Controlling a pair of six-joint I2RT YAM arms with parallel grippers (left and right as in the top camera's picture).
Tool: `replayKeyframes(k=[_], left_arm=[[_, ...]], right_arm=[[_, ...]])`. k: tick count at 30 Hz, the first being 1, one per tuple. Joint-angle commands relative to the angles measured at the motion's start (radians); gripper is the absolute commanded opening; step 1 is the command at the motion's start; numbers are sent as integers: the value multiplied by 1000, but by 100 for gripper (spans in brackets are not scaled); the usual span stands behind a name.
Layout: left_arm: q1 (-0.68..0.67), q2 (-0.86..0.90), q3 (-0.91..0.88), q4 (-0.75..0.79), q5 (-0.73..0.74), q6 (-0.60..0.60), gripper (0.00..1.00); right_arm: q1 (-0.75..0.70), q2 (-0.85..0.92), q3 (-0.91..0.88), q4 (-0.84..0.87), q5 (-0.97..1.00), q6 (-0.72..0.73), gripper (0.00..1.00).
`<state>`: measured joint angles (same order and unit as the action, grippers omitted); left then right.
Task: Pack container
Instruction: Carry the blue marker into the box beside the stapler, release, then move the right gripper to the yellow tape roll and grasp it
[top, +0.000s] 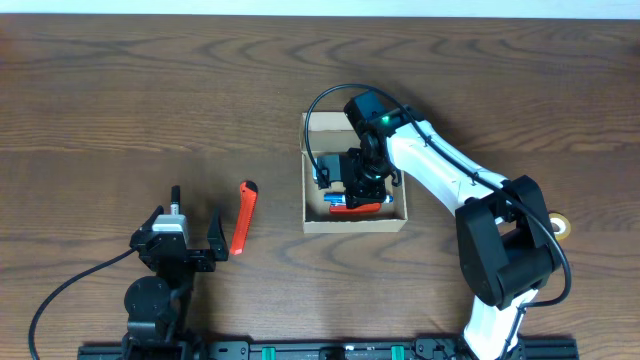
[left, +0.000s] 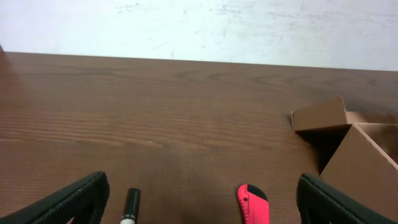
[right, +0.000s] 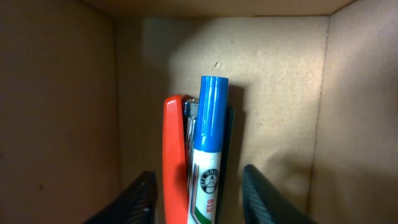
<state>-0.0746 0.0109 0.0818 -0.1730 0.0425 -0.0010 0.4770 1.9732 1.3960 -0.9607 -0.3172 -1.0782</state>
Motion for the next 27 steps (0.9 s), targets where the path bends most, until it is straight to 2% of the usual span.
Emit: replayKeyframes(k=[1,5,9,12,14,20,24,27], left_arm=[[3,-5,-31,-8,2,-7,95],[3,-5,-31,-8,2,-7,95],[3,-5,-31,-8,2,-7,95],[3,-5,-31,-8,2,-7,95],[3,-5,-31,-8,2,-7,95],[3,-5,-31,-8,2,-7,95],[3,-5,-31,-8,3,-7,95],[3,-5,-31,-8,3,-7,95]], right_arm=[[9,-1,18,-7,-27,55,42],[7,-55,34,-55,-25,138,49],[-27,-161,92,-61,37,401,52],[-82,-249,158,-91,119,663,61],[-129,-307,193,-126,154,748,62],[-362,-465,209,-160,371,1165,68],[-569,-499,209,-189,399,1293,71],[-710,-487,200,-256,399,1393,67]])
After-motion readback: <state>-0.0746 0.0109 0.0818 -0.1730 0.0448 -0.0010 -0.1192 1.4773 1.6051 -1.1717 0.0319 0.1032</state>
